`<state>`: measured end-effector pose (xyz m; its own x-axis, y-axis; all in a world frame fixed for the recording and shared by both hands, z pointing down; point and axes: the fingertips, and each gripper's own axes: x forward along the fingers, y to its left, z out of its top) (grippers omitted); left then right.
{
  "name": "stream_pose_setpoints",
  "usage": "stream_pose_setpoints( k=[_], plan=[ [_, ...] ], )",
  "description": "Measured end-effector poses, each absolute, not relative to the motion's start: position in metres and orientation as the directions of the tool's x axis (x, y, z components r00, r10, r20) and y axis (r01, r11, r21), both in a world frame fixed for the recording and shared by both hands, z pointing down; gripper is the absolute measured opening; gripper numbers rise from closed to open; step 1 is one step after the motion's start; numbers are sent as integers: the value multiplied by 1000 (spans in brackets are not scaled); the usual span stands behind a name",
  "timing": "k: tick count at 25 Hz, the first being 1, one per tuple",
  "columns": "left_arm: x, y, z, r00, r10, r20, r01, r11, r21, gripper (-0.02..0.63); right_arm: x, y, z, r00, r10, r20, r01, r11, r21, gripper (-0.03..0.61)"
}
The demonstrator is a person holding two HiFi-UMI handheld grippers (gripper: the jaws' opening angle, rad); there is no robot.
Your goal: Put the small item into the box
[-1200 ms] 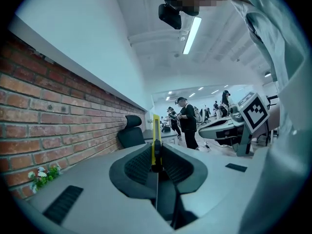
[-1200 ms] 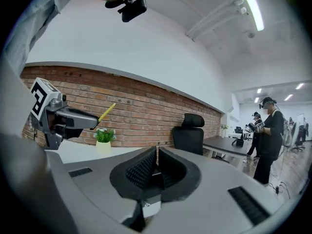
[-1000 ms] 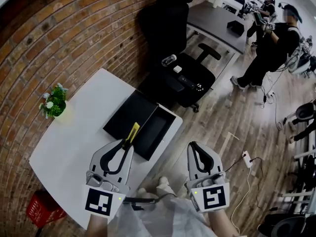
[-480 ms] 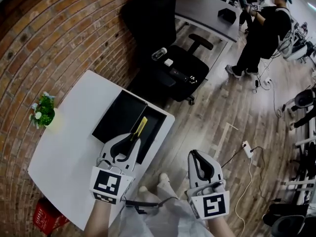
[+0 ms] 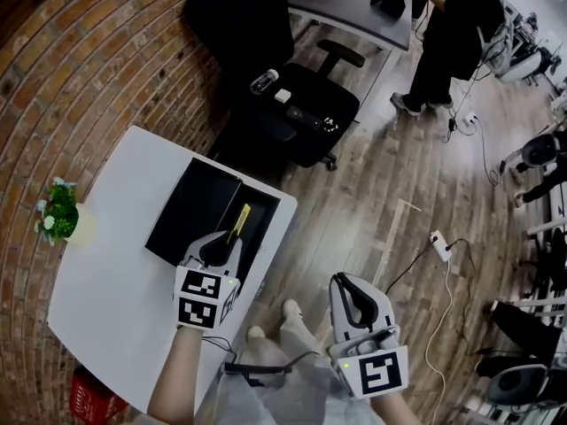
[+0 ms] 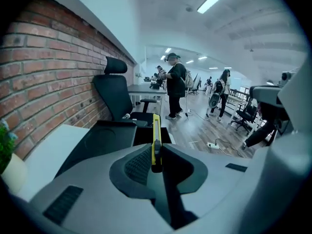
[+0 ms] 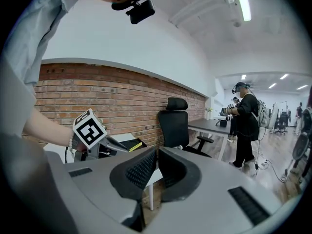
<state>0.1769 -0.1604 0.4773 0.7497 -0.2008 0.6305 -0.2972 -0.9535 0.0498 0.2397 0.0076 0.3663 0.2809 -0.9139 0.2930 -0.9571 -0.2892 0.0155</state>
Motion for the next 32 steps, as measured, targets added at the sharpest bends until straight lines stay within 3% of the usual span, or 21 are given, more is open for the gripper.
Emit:
stream_pose_setpoints(
  k=[16, 24, 32],
  plan=[
    [196, -159, 566, 481, -147, 864, -326, -945, 21, 77, 249, 15, 377, 314, -906, 285, -941, -338, -37, 48],
    [194, -151, 572, 473, -83, 877, -364, -925, 109, 78, 254, 24, 379, 334, -898, 288, -932, -359, -40, 48],
    [187, -158, 544, 548, -143, 824, -397, -912, 106, 83, 243, 18, 374, 302, -908, 292, -947, -322, -20, 48]
  ],
)
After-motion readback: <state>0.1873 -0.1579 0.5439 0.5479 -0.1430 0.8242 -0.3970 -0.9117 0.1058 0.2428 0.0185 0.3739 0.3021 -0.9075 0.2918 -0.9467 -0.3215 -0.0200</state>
